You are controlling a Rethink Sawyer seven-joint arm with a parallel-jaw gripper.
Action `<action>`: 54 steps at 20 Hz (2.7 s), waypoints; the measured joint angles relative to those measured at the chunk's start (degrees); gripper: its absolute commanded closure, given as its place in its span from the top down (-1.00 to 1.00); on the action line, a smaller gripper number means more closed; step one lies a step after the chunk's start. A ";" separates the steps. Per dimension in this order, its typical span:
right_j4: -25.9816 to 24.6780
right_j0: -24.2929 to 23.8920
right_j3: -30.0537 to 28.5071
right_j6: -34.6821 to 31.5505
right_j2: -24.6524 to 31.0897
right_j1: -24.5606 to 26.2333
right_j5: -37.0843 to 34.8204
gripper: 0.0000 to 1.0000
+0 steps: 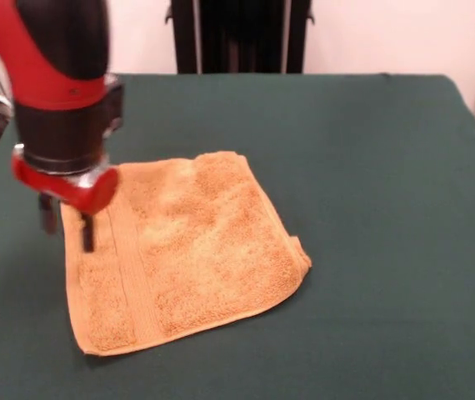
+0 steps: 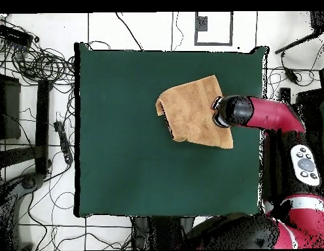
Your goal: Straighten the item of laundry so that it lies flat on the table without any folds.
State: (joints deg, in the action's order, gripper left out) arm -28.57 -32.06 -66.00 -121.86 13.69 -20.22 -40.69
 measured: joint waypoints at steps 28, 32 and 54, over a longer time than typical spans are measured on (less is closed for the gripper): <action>4.74 -13.90 7.14 8.29 12.85 8.01 -8.42 1.00; 4.32 -13.56 7.81 8.29 12.85 8.18 -9.16 1.00; -1.22 -9.80 7.00 8.30 10.98 6.27 -9.14 1.00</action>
State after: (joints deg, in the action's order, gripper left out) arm -29.79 -41.86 -59.01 -113.56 24.67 -13.95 -49.83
